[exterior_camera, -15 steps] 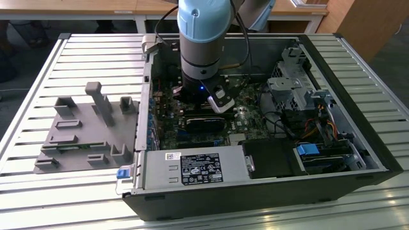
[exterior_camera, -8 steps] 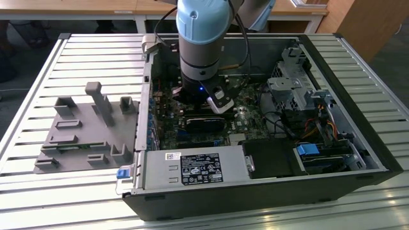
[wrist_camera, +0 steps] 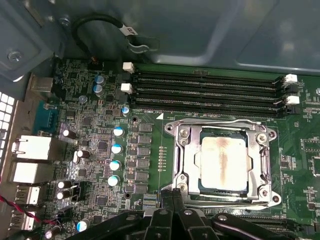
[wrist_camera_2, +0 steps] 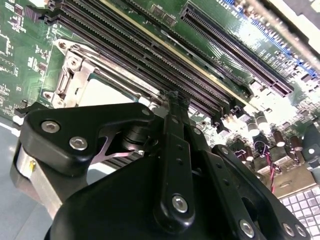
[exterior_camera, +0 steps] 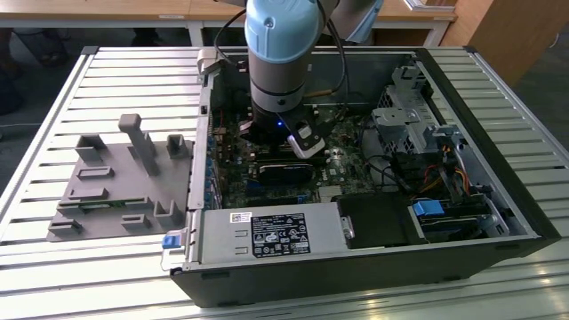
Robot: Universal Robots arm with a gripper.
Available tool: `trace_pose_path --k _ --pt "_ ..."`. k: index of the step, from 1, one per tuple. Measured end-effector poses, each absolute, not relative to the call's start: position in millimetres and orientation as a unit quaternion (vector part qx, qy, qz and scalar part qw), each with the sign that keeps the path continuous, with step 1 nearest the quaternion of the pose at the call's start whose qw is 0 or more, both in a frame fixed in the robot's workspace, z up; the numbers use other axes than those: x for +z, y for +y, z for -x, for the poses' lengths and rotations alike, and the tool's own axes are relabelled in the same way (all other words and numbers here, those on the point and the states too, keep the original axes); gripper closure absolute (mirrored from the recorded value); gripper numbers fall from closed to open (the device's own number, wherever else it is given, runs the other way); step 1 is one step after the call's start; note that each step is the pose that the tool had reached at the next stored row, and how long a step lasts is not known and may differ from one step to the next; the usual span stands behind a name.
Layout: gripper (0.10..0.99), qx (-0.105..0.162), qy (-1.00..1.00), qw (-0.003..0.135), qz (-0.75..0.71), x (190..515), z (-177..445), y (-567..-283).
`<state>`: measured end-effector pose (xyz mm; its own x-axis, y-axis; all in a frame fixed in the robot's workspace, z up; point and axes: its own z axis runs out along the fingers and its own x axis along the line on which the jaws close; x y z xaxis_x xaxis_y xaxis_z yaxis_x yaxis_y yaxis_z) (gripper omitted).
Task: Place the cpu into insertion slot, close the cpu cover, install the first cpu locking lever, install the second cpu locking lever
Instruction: 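Install the second cpu locking lever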
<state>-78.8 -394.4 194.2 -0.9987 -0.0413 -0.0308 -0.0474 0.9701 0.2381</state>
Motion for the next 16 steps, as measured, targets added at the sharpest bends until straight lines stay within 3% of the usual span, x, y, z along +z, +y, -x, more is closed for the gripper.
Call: trace_pose_path --k 16 --pt "0.98 0.129 0.991 0.013 0.022 189.1 81.3 -394.1"
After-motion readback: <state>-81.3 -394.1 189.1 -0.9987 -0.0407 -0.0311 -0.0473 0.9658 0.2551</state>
